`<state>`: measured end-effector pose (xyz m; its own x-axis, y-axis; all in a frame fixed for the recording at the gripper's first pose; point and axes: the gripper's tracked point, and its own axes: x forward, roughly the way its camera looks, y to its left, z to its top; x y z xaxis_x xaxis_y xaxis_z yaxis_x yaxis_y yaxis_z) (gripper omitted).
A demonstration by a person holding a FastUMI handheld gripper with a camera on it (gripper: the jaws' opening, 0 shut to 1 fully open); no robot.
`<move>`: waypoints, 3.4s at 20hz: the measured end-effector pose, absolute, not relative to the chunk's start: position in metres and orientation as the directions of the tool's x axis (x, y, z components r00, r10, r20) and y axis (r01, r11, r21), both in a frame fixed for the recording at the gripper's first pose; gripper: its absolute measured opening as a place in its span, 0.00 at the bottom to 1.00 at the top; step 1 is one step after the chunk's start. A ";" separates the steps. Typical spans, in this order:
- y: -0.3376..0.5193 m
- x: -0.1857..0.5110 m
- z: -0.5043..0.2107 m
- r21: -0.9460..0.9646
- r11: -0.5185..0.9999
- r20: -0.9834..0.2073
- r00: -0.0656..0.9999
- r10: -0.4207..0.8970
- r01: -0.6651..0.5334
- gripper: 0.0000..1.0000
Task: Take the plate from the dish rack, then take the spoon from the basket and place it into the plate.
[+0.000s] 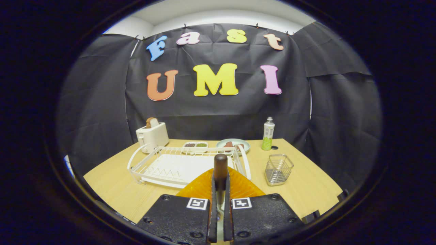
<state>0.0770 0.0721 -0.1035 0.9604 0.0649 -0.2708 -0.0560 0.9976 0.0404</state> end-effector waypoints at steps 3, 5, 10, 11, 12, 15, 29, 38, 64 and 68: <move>0.083 0.076 -0.110 0.078 0.997 -0.255 0.966 0.039 -0.019 0.12; 0.088 0.076 -0.121 0.095 0.995 -0.253 0.967 0.024 0.001 0.13; 0.096 0.076 -0.153 0.085 0.996 -0.283 0.959 -0.013 0.038 0.14; 0.095 0.076 -0.151 0.075 0.996 -0.265 0.964 -0.021 0.042 0.14; 0.095 0.076 -0.151 0.061 0.997 -0.253 0.967 -0.025 0.042 0.14; 0.085 0.074 -0.150 0.014 0.998 -0.219 0.974 -0.049 0.053 0.19; 0.041 0.037 -0.131 -0.006 0.994 -0.142 0.984 -0.108 0.109 0.49; 0.034 -0.010 -0.103 0.036 0.997 -0.131 0.990 -0.058 0.064 0.88; 0.029 -0.057 -0.080 0.009 0.999 -0.161 0.986 -0.044 0.046 1.00; 0.033 -0.059 -0.087 0.012 0.999 -0.185 0.982 -0.030 0.033 1.00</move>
